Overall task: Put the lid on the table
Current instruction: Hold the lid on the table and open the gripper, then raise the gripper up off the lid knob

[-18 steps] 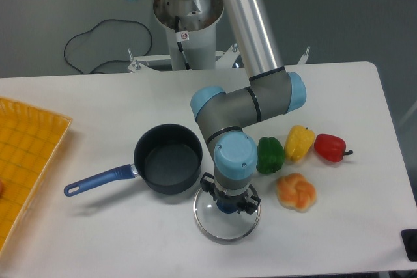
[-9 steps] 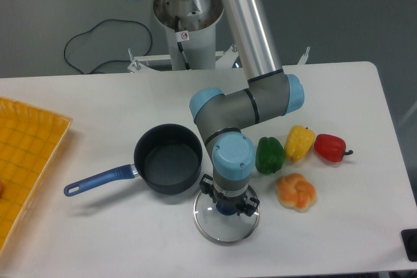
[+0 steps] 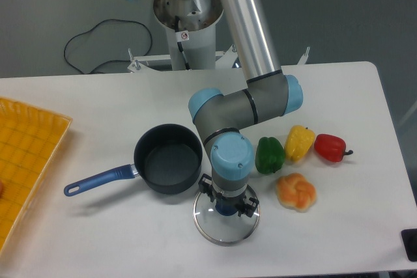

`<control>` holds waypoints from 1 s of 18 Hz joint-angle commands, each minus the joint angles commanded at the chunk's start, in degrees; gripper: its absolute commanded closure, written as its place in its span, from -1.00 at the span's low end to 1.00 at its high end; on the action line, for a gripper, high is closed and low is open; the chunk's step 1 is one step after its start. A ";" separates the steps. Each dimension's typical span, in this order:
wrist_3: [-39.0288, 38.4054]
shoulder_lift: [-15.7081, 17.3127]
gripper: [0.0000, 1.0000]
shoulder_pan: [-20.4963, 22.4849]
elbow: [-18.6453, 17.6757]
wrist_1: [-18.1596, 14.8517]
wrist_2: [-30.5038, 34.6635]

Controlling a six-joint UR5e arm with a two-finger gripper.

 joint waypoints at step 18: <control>0.35 9.66 -1.00 -1.76 -8.08 0.88 4.47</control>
